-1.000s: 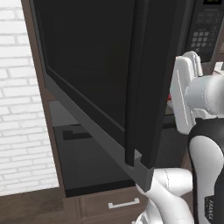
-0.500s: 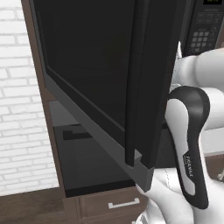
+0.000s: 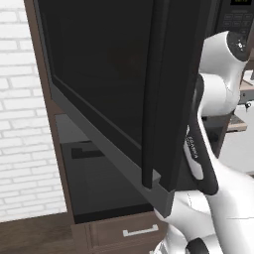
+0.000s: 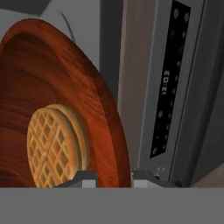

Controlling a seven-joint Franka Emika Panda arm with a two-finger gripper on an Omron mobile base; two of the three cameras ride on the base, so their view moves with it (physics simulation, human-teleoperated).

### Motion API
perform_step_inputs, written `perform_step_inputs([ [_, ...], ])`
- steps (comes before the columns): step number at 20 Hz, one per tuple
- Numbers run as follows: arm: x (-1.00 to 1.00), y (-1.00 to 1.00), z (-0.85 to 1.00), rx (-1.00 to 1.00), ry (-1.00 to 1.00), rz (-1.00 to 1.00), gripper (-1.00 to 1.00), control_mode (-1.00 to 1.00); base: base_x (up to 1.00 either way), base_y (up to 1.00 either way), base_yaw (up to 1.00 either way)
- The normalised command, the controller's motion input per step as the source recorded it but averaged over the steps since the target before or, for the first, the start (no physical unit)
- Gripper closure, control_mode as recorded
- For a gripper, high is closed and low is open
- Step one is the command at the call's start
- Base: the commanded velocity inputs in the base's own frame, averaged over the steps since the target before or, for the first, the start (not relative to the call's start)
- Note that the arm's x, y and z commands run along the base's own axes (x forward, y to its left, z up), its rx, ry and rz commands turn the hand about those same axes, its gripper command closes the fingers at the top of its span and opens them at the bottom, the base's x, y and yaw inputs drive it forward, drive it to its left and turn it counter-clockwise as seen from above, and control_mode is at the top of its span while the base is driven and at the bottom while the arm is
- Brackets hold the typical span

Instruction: Open the microwave, place the bowl with waffle inside the microwave, then close the microwave door and turn it on.

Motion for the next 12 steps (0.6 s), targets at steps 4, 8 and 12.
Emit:
perform_step_inputs([
  [4, 0.76, 0.26, 0.0, 0.0, 0.0, -0.05, 1.0, -1.0, 0.0, 0.0, 0.0],
  [8, 0.8, 0.18, 0.0, 0.0, 0.04, -0.06, 1.0, -1.0, 0.0, 0.0, 0.0],
  [12, 0.81, 0.16, 0.0, -0.01, 0.12, -0.06, 1.0, -1.0, 0.0, 0.0, 0.0],
])
